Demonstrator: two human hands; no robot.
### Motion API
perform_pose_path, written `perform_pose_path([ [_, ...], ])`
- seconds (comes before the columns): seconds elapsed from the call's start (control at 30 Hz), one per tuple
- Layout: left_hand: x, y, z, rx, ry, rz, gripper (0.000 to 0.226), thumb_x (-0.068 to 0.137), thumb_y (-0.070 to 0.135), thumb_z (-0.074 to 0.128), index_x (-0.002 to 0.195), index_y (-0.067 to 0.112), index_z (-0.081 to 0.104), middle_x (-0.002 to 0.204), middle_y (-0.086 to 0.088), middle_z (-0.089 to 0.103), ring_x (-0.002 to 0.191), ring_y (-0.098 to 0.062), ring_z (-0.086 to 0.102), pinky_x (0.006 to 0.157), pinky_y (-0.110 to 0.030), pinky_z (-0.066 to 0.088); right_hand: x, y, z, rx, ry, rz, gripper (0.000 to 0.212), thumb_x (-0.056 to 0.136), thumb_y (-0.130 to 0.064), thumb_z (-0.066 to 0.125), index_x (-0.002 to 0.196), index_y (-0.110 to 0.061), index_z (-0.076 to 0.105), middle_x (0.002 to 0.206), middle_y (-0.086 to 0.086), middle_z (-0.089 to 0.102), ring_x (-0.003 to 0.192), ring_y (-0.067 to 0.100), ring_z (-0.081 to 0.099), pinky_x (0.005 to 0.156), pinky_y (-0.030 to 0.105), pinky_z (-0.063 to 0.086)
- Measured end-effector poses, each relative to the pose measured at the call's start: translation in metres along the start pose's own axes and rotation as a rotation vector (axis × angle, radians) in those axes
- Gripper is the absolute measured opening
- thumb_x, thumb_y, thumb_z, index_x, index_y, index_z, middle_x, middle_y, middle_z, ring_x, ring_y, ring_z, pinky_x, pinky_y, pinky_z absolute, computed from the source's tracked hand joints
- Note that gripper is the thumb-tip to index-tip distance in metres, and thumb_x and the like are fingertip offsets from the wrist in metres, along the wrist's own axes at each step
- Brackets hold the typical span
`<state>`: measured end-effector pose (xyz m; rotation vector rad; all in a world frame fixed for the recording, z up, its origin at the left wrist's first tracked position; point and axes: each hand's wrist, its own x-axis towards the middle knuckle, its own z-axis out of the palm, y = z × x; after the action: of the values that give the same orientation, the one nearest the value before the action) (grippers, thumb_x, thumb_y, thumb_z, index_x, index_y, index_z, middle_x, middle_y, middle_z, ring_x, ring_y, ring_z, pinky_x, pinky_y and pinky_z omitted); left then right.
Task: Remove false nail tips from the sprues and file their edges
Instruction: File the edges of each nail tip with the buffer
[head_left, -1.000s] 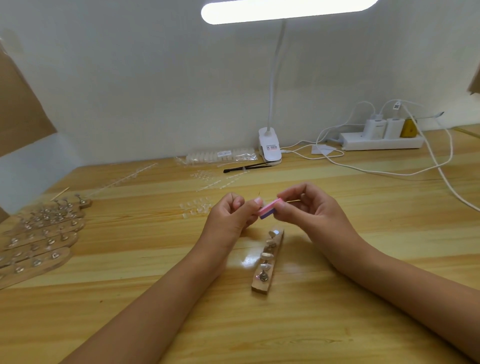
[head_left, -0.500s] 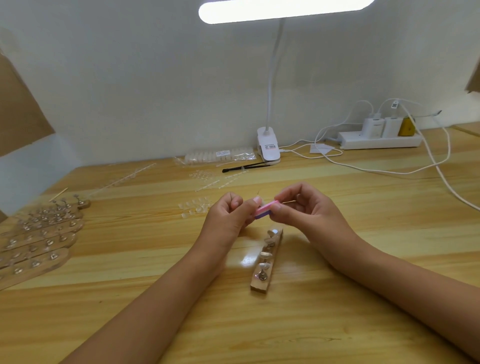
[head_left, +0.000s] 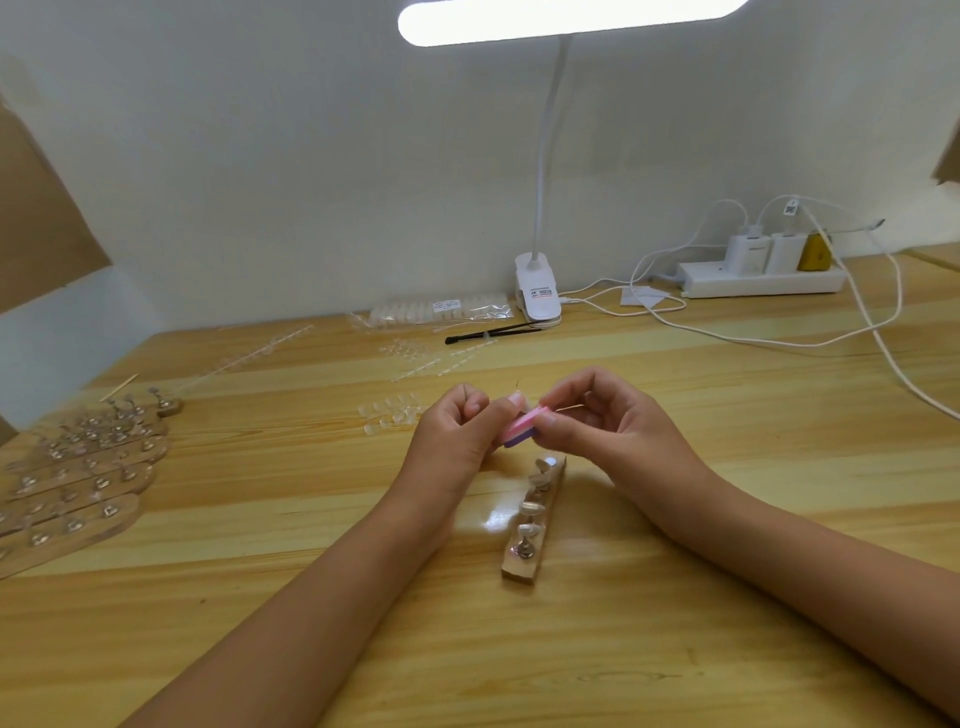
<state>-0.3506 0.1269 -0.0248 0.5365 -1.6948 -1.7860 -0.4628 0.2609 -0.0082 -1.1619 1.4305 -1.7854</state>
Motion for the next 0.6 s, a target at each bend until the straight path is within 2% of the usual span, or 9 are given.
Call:
perform_pose_path([
  [0.1, 0.0009, -0.0007, -0.0004, -0.031, 0.010, -0.017, 0.041, 0.082, 0.028, 0.077, 0.053, 0.034, 0.049, 0.076, 0.002, 0.066, 0.079, -0.009, 0.067, 0.098, -0.039, 0.053, 0.0020, 0.0004, -0.0048, 0.034, 0.104, -0.003, 0.028, 0.077, -0.020, 0.072, 0.101, -0.009, 0.063, 0.090, 0.000, 0.074, 0.091, 0.019, 0.072, 0.079, 0.022, 0.056],
  [0.23, -0.0005, 0.0012, 0.0021, 0.004, 0.025, -0.010, 0.035, 0.074, 0.034, 0.076, 0.054, 0.033, 0.047, 0.083, -0.005, 0.063, 0.084, -0.015, 0.064, 0.101, -0.046, 0.048, 0.0000, 0.0029, -0.0008, 0.001, -0.009, 0.013, 0.031, 0.074, -0.023, 0.074, 0.099, -0.008, 0.062, 0.091, 0.002, 0.075, 0.091, 0.018, 0.073, 0.080, 0.024, 0.057],
  [0.37, -0.0007, 0.0023, 0.0009, -0.037, 0.018, -0.030, 0.037, 0.075, 0.032, 0.078, 0.055, 0.032, 0.047, 0.077, 0.002, 0.067, 0.083, -0.012, 0.066, 0.096, -0.036, 0.052, 0.0034, 0.0028, -0.0054, 0.048, 0.107, 0.016, 0.029, 0.077, -0.020, 0.073, 0.100, -0.006, 0.063, 0.090, 0.003, 0.075, 0.090, 0.019, 0.073, 0.077, 0.022, 0.056],
  [0.5, -0.0004, 0.0007, -0.0002, -0.042, 0.031, -0.014, 0.041, 0.085, 0.022, 0.076, 0.060, 0.030, 0.045, 0.081, -0.004, 0.064, 0.081, -0.010, 0.069, 0.088, -0.028, 0.055, 0.0024, 0.0048, -0.0024, 0.018, 0.006, 0.011, 0.033, 0.074, -0.024, 0.075, 0.099, -0.007, 0.062, 0.094, 0.006, 0.074, 0.092, 0.019, 0.073, 0.078, 0.022, 0.056],
  [0.57, -0.0006, 0.0024, 0.0004, -0.036, 0.015, -0.022, 0.038, 0.079, 0.028, 0.078, 0.056, 0.032, 0.047, 0.080, -0.001, 0.068, 0.081, -0.009, 0.070, 0.089, -0.028, 0.055, 0.0035, 0.0061, -0.0036, 0.007, 0.028, 0.005, 0.030, 0.076, -0.023, 0.075, 0.099, -0.008, 0.063, 0.095, 0.006, 0.074, 0.092, 0.019, 0.073, 0.079, 0.023, 0.057],
  [0.6, -0.0006, 0.0030, 0.0002, -0.042, 0.008, -0.029, 0.037, 0.075, 0.030, 0.079, 0.056, 0.032, 0.048, 0.080, 0.001, 0.070, 0.081, -0.009, 0.069, 0.090, -0.029, 0.055, 0.0057, 0.0071, -0.0068, 0.016, 0.092, -0.001, 0.025, 0.079, -0.020, 0.075, 0.099, -0.009, 0.064, 0.094, 0.005, 0.074, 0.092, 0.019, 0.073, 0.079, 0.022, 0.057],
])
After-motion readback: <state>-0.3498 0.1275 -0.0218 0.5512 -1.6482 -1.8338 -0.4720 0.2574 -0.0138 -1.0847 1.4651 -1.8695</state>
